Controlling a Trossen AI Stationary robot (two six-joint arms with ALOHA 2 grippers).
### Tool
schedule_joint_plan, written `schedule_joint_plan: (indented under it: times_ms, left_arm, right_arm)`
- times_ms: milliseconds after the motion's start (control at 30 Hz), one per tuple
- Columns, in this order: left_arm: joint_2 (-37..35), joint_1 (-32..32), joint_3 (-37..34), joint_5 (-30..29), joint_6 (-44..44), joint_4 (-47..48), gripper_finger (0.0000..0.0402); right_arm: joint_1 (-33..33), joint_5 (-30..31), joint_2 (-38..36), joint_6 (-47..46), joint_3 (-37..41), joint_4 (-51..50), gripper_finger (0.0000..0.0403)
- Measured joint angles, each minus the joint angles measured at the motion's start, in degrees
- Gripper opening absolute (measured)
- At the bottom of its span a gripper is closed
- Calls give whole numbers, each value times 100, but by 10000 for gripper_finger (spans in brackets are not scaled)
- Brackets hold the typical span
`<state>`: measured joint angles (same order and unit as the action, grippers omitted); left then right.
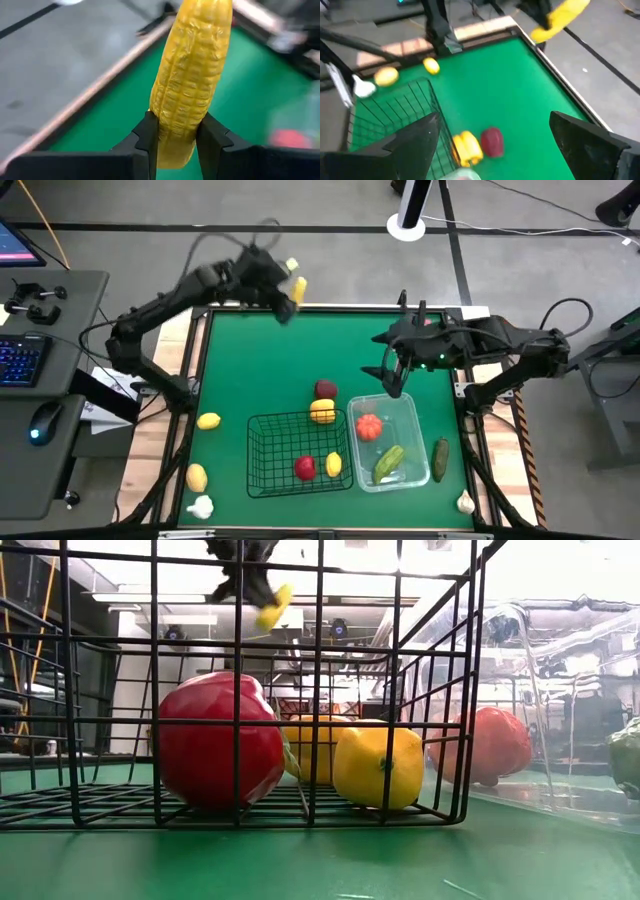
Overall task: Sort produce into baskets
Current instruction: Put the corn into the transparent bin
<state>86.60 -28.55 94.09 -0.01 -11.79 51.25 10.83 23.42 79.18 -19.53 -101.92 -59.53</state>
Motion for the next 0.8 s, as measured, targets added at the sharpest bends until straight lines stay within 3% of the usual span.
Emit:
schedule_joint_plan:
  times_ms: [467,800]
  left_arm:
    - [-900,3415,-1855,-264,-1559,-2721,78]
    - [-1235,4662,-2042,-580,-1468,-2951,80]
  right_arm:
    - [580,1021,-406,-1048,1033,-777,365]
    - [610,1203,-968,-2495,1761,-758,365]
